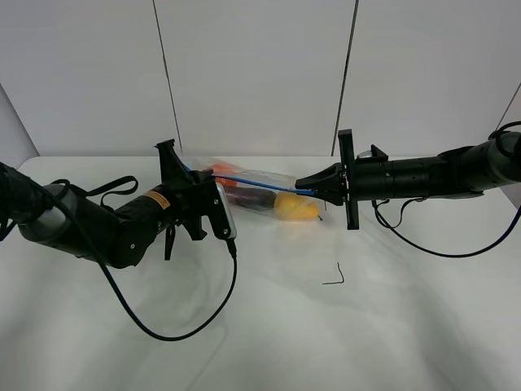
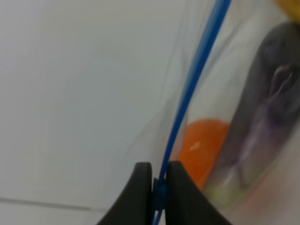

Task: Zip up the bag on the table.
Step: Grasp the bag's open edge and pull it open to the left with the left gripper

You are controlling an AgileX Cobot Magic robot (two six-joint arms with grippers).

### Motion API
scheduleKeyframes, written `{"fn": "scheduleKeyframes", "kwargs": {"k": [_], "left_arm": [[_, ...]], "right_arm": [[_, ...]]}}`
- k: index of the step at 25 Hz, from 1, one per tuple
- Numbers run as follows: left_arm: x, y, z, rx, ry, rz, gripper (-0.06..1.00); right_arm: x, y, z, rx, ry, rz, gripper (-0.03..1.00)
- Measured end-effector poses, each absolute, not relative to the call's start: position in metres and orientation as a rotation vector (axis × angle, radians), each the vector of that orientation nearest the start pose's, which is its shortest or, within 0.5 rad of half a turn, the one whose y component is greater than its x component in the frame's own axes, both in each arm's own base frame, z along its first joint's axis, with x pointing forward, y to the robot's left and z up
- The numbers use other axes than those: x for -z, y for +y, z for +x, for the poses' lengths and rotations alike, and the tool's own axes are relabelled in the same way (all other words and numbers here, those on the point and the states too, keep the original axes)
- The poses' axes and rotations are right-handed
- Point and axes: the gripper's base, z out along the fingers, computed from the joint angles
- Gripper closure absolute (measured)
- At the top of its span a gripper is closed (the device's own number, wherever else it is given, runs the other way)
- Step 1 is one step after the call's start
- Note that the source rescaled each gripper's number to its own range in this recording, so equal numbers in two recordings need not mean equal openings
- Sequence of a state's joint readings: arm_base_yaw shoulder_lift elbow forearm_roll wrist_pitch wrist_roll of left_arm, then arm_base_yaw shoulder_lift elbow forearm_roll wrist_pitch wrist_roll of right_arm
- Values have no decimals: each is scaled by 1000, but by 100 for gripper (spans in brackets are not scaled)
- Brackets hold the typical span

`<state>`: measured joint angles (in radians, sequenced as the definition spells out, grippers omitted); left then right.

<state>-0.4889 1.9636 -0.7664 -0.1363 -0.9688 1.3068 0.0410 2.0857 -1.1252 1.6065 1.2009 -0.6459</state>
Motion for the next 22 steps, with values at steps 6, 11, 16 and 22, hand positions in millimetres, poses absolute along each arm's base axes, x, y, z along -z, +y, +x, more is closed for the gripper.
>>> {"fn": "scheduleKeyframes", "kwargs": {"k": [6,11,16,22], "left_arm": [[-142,-137,338,-697,1250,1234,94],[-142,-115,346,-744,1279,1206,94],[-144,-96,352,-790,1312,1160,94],[-144,-86,354,-816,1345,1124,94]], "right_arm": [[-149,101,370,-1906,2419,524,96],[-149,103,370,-1910,2419,515,96],[-149,103,370,-1909,2422,512,96],[-149,103,370,-1907,2427,508,96]]}}
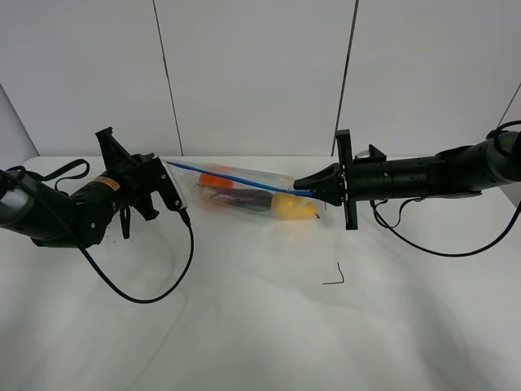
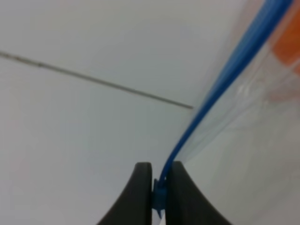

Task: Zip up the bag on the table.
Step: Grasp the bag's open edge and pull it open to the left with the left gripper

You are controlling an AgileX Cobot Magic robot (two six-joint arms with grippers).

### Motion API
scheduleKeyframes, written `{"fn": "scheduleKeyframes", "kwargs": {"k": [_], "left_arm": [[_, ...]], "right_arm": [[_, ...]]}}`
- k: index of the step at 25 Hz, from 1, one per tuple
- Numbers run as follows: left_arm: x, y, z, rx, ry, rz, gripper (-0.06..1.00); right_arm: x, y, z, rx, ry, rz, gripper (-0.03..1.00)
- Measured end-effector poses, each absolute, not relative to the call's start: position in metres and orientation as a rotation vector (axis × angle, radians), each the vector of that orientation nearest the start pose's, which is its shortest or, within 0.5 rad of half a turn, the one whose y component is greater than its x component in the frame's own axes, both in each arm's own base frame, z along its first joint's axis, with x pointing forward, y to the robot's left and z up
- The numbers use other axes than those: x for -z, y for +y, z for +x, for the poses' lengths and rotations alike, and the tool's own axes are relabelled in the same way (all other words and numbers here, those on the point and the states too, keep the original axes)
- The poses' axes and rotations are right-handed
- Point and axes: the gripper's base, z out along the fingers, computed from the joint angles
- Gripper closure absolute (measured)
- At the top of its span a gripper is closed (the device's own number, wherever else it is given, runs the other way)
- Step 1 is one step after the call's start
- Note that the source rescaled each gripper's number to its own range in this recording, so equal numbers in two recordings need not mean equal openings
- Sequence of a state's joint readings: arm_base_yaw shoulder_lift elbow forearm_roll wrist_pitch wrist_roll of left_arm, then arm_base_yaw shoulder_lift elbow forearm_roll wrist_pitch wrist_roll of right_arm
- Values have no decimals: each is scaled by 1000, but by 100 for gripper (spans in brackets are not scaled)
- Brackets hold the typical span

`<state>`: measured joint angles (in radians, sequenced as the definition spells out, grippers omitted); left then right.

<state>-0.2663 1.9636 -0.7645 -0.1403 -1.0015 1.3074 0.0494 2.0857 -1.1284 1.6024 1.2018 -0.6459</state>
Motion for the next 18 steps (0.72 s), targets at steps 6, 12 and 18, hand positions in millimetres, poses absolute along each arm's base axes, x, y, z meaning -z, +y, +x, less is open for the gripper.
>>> {"fn": "scheduleKeyframes", "kwargs": {"k": [6,12,18], "left_arm": [[-145,-86,354,-817,1338,1114,94],[-148,-83,355,-742,1379,984,77],[-148,-70,358,-661,1458,840,29]], "right_arm": [[-149,103,370,-1907,2427,508,96],[-149,102,370,-1903,2429,507,96],[-149,100,370,-1901,2426,513,96]]}}
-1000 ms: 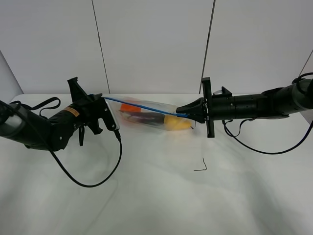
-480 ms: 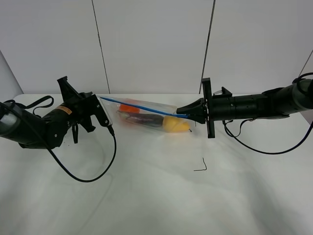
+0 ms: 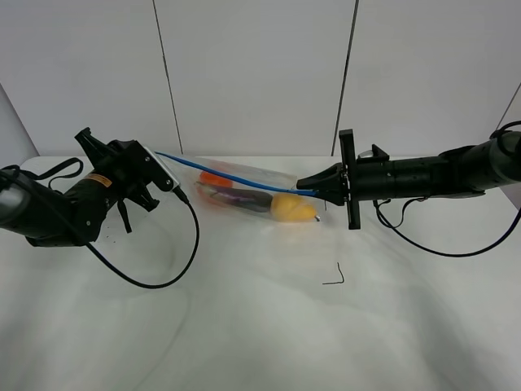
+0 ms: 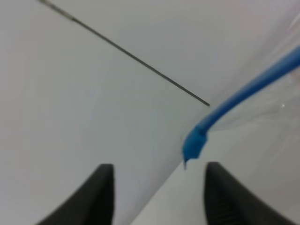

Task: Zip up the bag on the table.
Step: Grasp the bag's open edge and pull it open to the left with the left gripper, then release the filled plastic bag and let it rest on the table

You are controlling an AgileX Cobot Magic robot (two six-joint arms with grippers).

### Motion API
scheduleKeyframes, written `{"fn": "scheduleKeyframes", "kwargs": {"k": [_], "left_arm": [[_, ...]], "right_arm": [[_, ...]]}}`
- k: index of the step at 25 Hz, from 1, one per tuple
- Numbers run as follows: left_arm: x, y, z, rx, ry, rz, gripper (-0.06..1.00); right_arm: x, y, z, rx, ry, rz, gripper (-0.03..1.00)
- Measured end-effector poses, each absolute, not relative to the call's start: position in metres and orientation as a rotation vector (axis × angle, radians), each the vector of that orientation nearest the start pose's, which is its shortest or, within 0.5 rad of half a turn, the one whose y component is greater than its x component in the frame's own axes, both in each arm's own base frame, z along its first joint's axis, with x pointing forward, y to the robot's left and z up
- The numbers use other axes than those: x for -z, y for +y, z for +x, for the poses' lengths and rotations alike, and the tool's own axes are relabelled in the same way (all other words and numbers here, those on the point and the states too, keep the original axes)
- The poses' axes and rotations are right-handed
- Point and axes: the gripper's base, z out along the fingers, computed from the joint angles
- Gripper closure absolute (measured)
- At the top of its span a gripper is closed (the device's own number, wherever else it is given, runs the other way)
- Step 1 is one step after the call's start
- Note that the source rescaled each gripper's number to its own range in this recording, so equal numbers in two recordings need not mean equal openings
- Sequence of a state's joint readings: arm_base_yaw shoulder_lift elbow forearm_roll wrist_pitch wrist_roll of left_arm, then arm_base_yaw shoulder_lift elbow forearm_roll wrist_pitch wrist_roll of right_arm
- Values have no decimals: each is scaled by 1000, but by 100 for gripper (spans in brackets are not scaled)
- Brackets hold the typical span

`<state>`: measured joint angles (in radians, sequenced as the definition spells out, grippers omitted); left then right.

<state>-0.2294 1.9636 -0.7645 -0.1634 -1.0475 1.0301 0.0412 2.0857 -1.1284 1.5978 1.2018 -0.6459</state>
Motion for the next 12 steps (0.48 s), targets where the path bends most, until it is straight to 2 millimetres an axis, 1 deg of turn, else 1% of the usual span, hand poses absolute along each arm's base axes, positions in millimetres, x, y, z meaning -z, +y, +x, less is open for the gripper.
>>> {"fn": "scheduleKeyframes", "kwargs": {"k": [1,3,6,9,12], "left_arm": [[-148,-66,359,-653,1472,812,25],[-148,-53,361,-647,1503,752,22],[-148,-36,363,-622,1542,642,20],[-149,-27,364,-542,1578,500,20],[-149,-23,363,-441,1615,331,20]], "right_arm": [[-149,100,370,-1901,2426,513,96],[-149,100,370,-1901,2426,513,96],[-149,100,370,-1901,2427,512,96],[-149,100,370,-1901,2427,512,96],[-149,100,370,-1899,2429,511,96]]}}
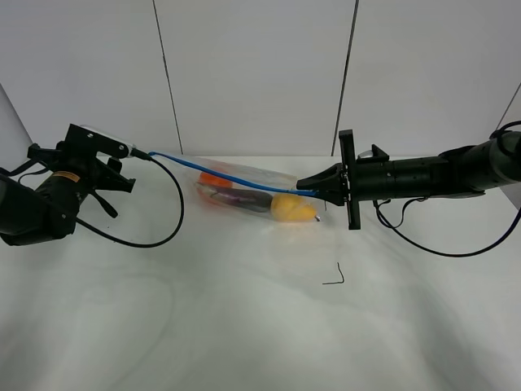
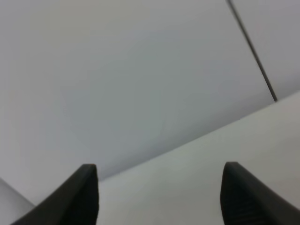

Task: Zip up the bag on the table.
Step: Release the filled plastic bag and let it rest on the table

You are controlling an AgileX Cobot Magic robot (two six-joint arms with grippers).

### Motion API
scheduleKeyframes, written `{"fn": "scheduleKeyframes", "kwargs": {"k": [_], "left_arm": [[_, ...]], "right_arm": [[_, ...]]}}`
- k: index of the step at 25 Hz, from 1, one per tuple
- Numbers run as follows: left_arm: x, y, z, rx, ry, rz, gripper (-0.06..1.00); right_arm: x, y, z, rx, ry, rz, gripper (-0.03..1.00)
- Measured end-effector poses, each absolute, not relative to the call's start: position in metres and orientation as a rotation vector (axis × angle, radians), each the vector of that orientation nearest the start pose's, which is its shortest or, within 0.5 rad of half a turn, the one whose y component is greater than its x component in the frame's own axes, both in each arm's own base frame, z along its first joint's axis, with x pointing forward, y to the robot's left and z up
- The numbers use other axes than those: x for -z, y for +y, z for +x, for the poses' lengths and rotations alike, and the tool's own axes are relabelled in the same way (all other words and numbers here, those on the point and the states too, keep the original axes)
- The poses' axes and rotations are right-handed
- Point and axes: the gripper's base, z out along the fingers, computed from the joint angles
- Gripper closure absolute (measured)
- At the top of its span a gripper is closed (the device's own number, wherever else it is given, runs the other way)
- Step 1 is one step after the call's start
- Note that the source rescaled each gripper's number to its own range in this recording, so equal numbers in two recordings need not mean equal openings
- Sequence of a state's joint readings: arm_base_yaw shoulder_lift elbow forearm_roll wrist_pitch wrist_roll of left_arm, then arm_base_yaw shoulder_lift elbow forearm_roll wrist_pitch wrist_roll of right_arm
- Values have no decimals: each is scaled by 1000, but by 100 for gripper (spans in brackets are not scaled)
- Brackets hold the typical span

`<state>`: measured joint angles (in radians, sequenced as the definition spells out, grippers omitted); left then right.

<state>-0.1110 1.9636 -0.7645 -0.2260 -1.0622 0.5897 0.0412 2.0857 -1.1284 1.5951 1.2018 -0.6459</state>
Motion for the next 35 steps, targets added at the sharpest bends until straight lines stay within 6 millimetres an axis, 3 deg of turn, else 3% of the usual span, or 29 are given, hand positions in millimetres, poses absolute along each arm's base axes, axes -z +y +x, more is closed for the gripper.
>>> {"fn": "scheduleKeyframes", "kwargs": {"k": [6,13,22,28,32,35], "left_arm": [[-142,-18,362,-290,1703,107,20],[-127,-25,359,-119,2049,60,20],[-152,-47,363,103,2560,290,20],[-182,-53,379,172,2619,310,19],[-195,-54,382,206,2681,231,2],[-203,-53,382,191,2748,209,-4]], "right_arm": [[-149,100,370,-1899,2429,511,96],[-149,100,370,-1899,2429,511,96],[-149,100,370,-1899,2430,510,96],[-148,100,370,-1897,2433,507,96],[-148,100,370,-1897,2434,506,96],[-148,100,370,-1894,2434,500,96]]}}
